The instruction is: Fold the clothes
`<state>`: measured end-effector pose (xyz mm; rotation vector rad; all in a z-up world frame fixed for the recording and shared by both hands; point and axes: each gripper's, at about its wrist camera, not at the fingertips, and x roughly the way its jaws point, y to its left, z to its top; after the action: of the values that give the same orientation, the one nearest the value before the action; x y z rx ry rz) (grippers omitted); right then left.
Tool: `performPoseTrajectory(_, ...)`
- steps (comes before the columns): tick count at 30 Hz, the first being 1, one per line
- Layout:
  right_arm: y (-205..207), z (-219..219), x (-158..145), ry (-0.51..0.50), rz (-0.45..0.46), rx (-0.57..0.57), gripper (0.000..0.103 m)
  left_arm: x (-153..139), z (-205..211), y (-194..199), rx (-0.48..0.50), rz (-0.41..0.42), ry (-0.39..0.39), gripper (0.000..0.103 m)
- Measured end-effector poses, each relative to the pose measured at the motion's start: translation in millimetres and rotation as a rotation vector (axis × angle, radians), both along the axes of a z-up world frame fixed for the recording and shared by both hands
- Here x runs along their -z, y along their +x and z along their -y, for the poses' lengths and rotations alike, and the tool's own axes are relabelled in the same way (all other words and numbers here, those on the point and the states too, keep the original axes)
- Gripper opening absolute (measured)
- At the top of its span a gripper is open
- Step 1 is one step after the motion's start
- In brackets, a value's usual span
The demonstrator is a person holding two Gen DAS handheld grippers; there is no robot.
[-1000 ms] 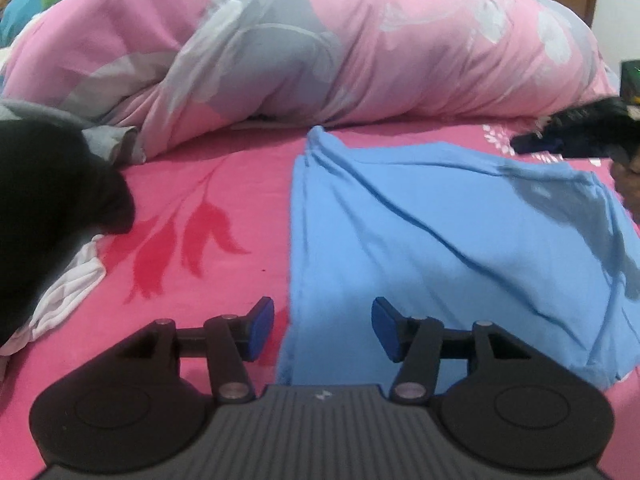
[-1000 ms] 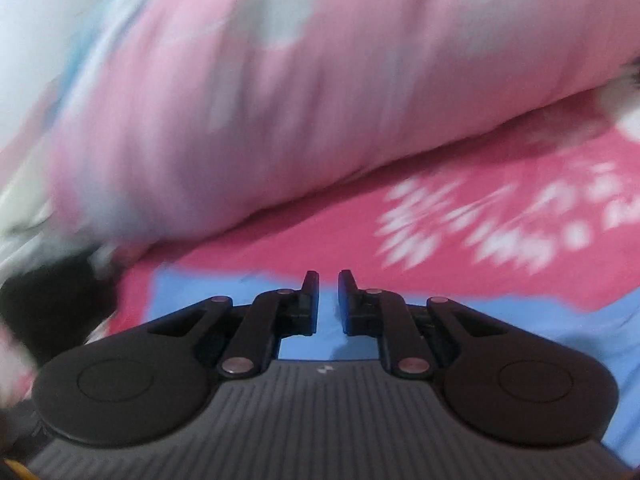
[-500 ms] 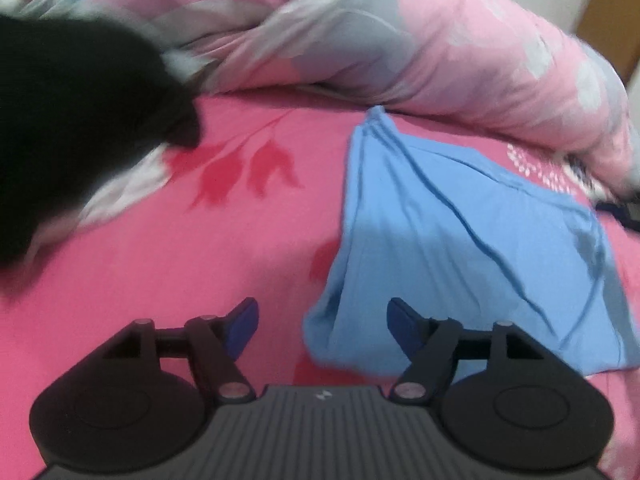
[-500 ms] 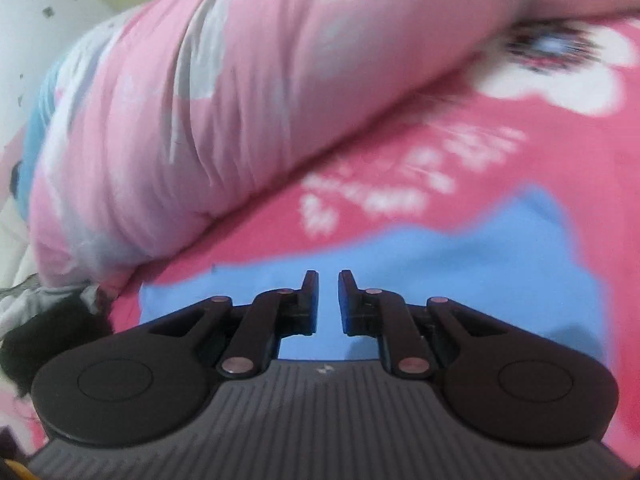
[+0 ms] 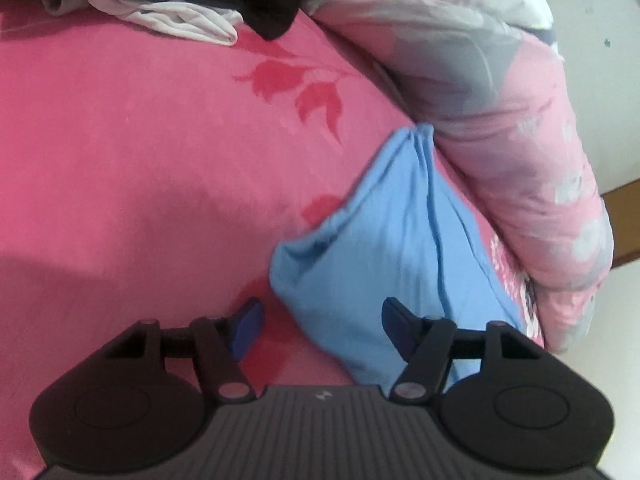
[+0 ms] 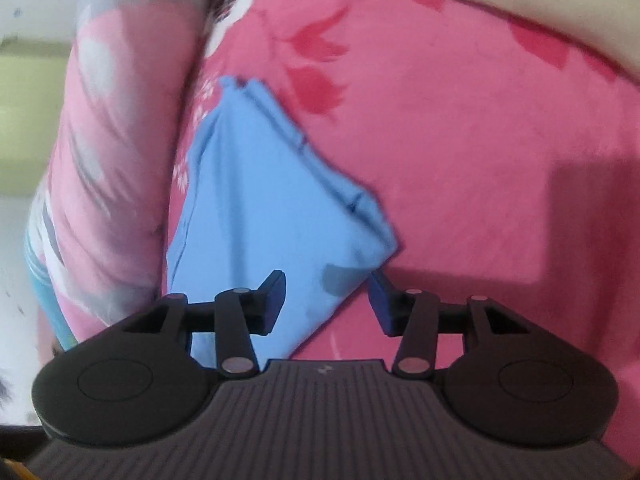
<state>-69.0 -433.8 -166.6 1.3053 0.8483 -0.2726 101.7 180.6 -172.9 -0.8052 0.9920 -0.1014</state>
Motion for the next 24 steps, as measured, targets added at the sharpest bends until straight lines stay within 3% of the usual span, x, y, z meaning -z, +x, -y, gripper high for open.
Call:
performPoseTrajectory(12, -13, 10, 13, 0.044, 0.014, 0.051, 0.045, 4, 10, -2, -0.021, 0.062, 0.055, 0.061)
performPoseTrajectory(16, 4, 19, 18, 0.025, 0.067, 0.044, 0.045, 9, 9, 2, -0.054, 0.056, 0.081, 0.021)
performPoseTrajectory(17, 7, 20, 18, 0.018, 0.08, 0.041, 0.044, 11, 7, 3, -0.063, 0.053, 0.079, 0.016)
performPoseTrajectory(20, 14, 23, 19, -0.011, 0.105, 0.026, 0.031, 15, 8, 5, -0.068, 0.061, 0.096, 0.01)
performPoseTrajectory(22, 17, 26, 23, -0.015, 0.105, 0.026, 0.012, 12, 11, 7, -0.061, 0.07, 0.123, 0.008)
performPoseTrajectory(24, 19, 27, 22, -0.027, 0.099, 0.018, 0.007, 10, 10, 7, -0.081, 0.071, 0.116, 0.006)
